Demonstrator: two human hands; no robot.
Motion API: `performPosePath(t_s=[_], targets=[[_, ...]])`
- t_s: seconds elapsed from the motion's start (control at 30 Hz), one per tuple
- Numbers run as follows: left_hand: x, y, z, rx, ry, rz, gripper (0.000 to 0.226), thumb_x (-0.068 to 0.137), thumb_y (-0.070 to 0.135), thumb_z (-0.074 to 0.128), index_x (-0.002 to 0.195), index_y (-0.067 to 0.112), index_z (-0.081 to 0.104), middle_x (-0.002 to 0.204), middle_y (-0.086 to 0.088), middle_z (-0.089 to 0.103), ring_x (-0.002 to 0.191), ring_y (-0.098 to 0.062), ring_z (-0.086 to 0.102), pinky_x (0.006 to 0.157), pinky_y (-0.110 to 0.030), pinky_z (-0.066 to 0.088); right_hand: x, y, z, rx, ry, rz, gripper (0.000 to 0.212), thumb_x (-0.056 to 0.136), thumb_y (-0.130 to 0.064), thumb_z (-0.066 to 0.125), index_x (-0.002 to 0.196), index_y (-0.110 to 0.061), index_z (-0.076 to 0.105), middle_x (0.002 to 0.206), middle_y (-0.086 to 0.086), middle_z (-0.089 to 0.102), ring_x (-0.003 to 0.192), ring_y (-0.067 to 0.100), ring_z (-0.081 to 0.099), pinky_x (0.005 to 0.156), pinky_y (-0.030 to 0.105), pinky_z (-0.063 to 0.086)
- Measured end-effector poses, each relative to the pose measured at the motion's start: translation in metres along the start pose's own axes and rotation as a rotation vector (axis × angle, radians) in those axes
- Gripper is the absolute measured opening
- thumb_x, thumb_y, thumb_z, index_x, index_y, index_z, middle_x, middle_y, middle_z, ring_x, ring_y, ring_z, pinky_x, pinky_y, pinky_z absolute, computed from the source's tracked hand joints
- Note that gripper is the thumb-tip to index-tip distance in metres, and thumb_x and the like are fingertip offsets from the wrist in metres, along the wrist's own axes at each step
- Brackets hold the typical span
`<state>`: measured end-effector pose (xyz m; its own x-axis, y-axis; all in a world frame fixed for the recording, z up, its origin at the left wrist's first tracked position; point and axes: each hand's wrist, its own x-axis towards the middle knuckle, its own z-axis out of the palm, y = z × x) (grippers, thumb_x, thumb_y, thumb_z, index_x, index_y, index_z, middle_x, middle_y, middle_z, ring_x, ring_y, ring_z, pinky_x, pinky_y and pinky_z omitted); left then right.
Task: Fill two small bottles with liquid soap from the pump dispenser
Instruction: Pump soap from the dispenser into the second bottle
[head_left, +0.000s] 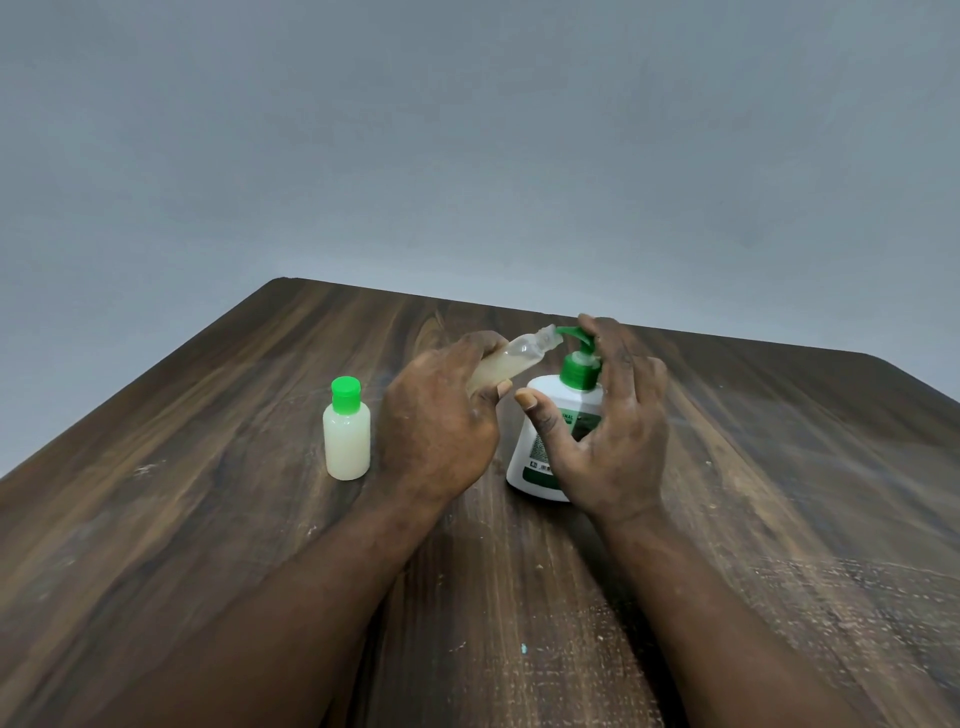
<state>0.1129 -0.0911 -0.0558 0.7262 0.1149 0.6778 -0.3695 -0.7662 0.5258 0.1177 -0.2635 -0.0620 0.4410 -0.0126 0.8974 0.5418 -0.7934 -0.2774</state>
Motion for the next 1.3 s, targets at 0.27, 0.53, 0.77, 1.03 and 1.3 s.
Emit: performPosePath(t_s=[0.27, 0.53, 0.77, 1.03, 1.3], targets=[[0.0007, 0.0002, 0.0007, -0.017, 0.013, -0.004, 0.033, 0.092, 0.036, 0.070, 0.123, 0.042, 0.059, 0.099, 0.014, 0.067, 0.081, -0.003, 0.048, 0.062, -0.007, 0.024, -0.0022, -0.0005, 0.0032, -0.019, -0.008, 0.006, 0.086, 0.092, -0.078, 0.055, 0.146, -0.010, 0.056, 0.140, 0.007, 0.062, 0.114, 0.022, 0.055, 0.092, 0.047, 0.052], [-0.0002, -0.0004, 0.0013, -0.021, 0.022, 0.006, 0.035, 0.092, 0.036, 0.071, 0.123, 0.042, 0.058, 0.099, 0.014, 0.067, 0.082, -0.006, 0.049, 0.062, -0.015, 0.029, -0.0011, -0.0009, 0.0012, -0.006, -0.007, 0.016, 0.088, 0.093, -0.080, 0.051, 0.147, -0.011, 0.055, 0.143, 0.006, 0.061, 0.117, 0.023, 0.054, 0.094, 0.047, 0.053], [0.0003, -0.0002, 0.0016, -0.030, 0.025, 0.001, 0.036, 0.091, 0.034, 0.071, 0.124, 0.042, 0.059, 0.100, 0.013, 0.068, 0.082, -0.006, 0.049, 0.063, -0.020, 0.033, -0.0023, -0.0014, 0.0036, -0.016, 0.003, 0.017, 0.085, 0.091, -0.074, 0.060, 0.147, -0.010, 0.054, 0.141, 0.006, 0.060, 0.116, 0.017, 0.051, 0.093, 0.046, 0.053], [0.0003, -0.0005, 0.0004, -0.021, 0.037, 0.011, 0.035, 0.092, 0.033, 0.073, 0.124, 0.039, 0.061, 0.101, 0.016, 0.067, 0.082, -0.003, 0.046, 0.065, -0.007, 0.024, -0.0030, 0.0008, 0.0016, -0.017, -0.012, 0.004, 0.084, 0.092, -0.073, 0.058, 0.147, -0.011, 0.054, 0.141, 0.006, 0.060, 0.115, 0.019, 0.053, 0.093, 0.043, 0.052], [0.0012, -0.0018, 0.0016, -0.028, 0.018, -0.001, 0.035, 0.092, 0.037, 0.070, 0.125, 0.043, 0.058, 0.103, 0.015, 0.068, 0.083, -0.003, 0.049, 0.064, -0.007, 0.027, -0.0008, -0.0014, 0.0039, -0.003, 0.024, 0.012, 0.083, 0.093, -0.073, 0.059, 0.146, -0.010, 0.056, 0.141, 0.006, 0.062, 0.116, 0.022, 0.055, 0.096, 0.044, 0.051]])
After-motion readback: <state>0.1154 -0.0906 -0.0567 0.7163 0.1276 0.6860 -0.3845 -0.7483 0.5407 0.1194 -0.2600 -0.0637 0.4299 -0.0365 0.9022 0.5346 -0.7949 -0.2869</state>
